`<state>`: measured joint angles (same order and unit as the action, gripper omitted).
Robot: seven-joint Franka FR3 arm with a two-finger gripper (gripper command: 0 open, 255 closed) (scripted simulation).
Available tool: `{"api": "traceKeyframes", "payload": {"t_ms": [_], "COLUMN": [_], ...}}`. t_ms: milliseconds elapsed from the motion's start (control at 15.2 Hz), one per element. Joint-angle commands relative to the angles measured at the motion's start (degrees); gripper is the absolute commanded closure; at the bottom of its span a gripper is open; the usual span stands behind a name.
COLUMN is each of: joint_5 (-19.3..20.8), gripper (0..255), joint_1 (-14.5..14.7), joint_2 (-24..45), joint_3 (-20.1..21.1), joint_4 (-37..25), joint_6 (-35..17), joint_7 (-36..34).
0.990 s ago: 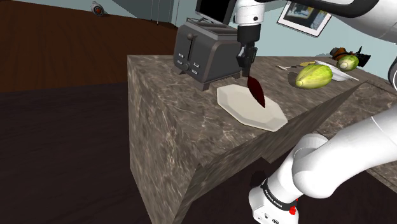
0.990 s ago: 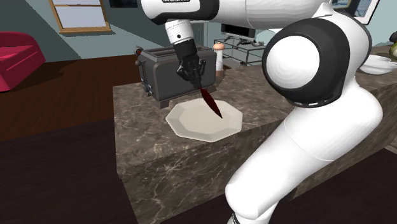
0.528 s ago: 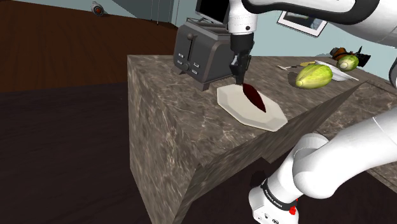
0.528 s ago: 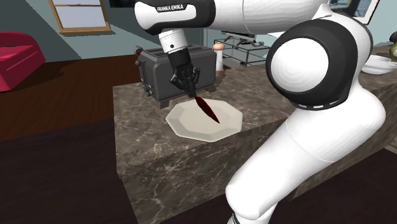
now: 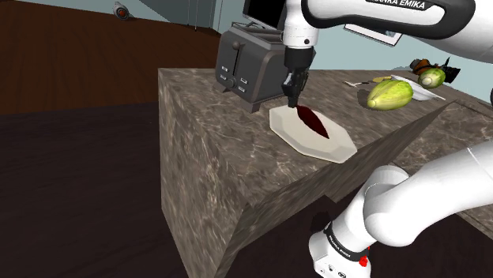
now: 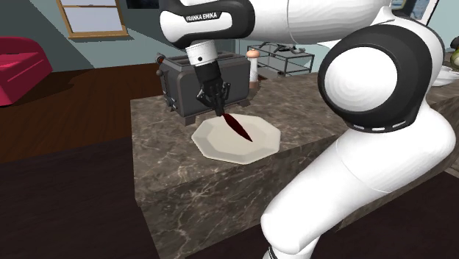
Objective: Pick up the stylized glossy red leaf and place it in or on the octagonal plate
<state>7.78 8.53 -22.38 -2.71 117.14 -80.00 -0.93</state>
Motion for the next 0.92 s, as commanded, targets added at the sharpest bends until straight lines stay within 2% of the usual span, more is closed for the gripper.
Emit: {"api": "traceKeyframes", "payload": {"t_ms": [0, 330, 396, 660, 726, 858], "joint_5": [-0.14, -0.15, -0.02, 0.41, -0.18, -0.38], "gripper": [255, 255, 0, 0, 0, 0], "joint_1": [-0.01, -0.04, -0.13, -0.39, -0.19, -0.06], "joint_2": [1.73, 1.73, 2.17, 0.42, 1.73, 3.67], "joint_3": [-0.05, -0.02, -0.19, -0.56, 0.1, 0.4], "joint_4": [2.01, 2.01, 1.69, 2.6, 2.01, -3.4], "joint_6": [1.01, 1.01, 0.87, 1.61, 1.0, 4.49], "joint_7": [-0.01, 0.0, 0.23, 0.93, 0.03, 0.14]}}
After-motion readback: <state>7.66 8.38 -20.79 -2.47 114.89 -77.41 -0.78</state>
